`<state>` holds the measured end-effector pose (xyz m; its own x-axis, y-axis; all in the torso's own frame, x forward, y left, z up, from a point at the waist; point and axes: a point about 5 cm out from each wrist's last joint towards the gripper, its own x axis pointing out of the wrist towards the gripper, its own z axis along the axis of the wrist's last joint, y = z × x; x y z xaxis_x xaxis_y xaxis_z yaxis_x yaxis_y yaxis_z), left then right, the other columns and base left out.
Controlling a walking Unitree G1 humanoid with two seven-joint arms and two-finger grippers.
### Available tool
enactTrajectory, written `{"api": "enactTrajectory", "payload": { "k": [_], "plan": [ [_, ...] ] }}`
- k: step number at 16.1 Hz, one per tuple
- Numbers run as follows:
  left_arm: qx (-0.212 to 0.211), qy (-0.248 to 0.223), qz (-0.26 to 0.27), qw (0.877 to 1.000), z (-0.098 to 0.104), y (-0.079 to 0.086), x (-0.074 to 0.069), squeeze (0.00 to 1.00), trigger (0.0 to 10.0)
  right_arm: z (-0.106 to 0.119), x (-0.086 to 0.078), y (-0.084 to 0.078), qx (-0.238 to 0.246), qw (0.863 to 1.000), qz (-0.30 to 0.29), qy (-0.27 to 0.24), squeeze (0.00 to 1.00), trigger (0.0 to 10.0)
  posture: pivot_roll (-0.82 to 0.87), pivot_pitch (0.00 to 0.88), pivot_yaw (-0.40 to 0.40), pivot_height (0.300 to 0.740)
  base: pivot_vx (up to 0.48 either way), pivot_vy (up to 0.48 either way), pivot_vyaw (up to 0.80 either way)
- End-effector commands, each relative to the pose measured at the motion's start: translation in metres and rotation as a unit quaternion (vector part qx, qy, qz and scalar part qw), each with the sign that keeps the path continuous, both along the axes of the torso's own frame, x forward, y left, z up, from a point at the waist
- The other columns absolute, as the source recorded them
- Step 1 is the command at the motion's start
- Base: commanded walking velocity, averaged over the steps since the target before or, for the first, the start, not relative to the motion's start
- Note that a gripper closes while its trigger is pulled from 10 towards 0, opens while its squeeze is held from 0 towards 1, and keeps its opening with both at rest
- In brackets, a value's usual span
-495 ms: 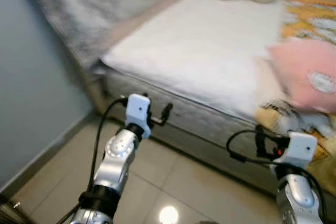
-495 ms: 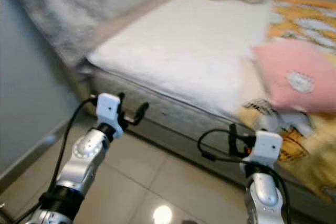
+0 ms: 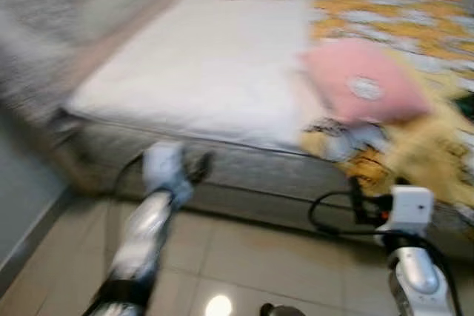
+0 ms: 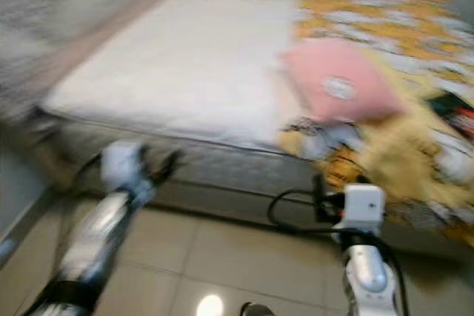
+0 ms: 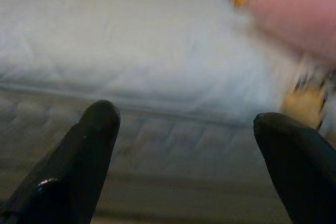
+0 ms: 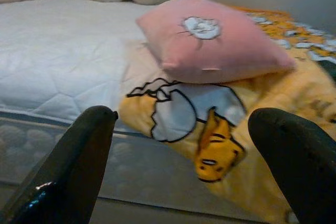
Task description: Clean up the room
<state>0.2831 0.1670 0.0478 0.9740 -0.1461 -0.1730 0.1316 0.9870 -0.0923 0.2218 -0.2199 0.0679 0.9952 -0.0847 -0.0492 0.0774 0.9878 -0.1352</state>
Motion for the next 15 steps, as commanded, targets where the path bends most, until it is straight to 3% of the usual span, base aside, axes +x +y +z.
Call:
{"api": "enactTrajectory", "payload": {
  "k": [1, 3, 5, 6, 8, 12, 15],
  "plan": [
    [0.026, -0.014, -0.008, 1.000, 0.002, 0.002, -0.002, 0.00, 10.0, 0.002, 0.001, 0.000, 0.011, 1.000, 0.002, 0.000, 0.00, 10.0, -0.17, 0.000, 0.046, 0.732, 0.000, 0.000, -0.62],
    [0.048, -0.021, -0.006, 0.999, 0.002, 0.008, -0.006, 0.00, 10.0, 0.001, 0.002, -0.002, 0.005, 1.000, 0.011, 0.007, 0.00, 10.0, -0.15, 0.000, 0.033, 0.732, 0.000, 0.000, -0.62],
    [0.057, -0.048, -0.022, 0.997, 0.011, 0.002, -0.002, 0.00, 10.0, 0.003, 0.006, -0.002, -0.016, 0.999, 0.029, 0.008, 0.00, 10.0, -0.14, 0.000, 0.013, 0.732, 0.000, 0.000, -0.65],
    [0.058, -0.075, -0.039, 0.995, 0.022, -0.008, 0.005, 0.00, 10.0, 0.006, 0.012, -0.002, -0.016, 0.999, 0.036, 0.004, 0.00, 10.0, -0.13, 0.000, 0.003, 0.732, 0.000, -0.431, -0.65],
    [0.060, -0.085, -0.050, 0.993, 0.027, -0.015, 0.008, 0.00, 10.0, 0.007, 0.015, 0.001, -0.016, 0.999, 0.042, 0.003, 0.00, 10.0, -0.13, 0.000, 0.001, 0.732, 0.000, -0.429, -0.65],
    [0.043, -0.088, -0.059, 0.993, 0.027, -0.028, 0.008, 0.00, 10.0, 0.008, 0.017, 0.001, -0.018, 0.999, 0.040, -0.004, 0.00, 10.0, -0.15, 0.000, 0.013, 0.732, 0.245, -0.411, -0.63],
    [0.031, -0.092, -0.048, 0.994, 0.030, -0.033, 0.010, 0.00, 10.0, 0.008, 0.018, 0.004, -0.021, 0.999, 0.045, -0.002, 0.00, 10.0, -0.15, 0.000, 0.027, 0.732, 0.087, -0.134, 0.00]
  ]
}}
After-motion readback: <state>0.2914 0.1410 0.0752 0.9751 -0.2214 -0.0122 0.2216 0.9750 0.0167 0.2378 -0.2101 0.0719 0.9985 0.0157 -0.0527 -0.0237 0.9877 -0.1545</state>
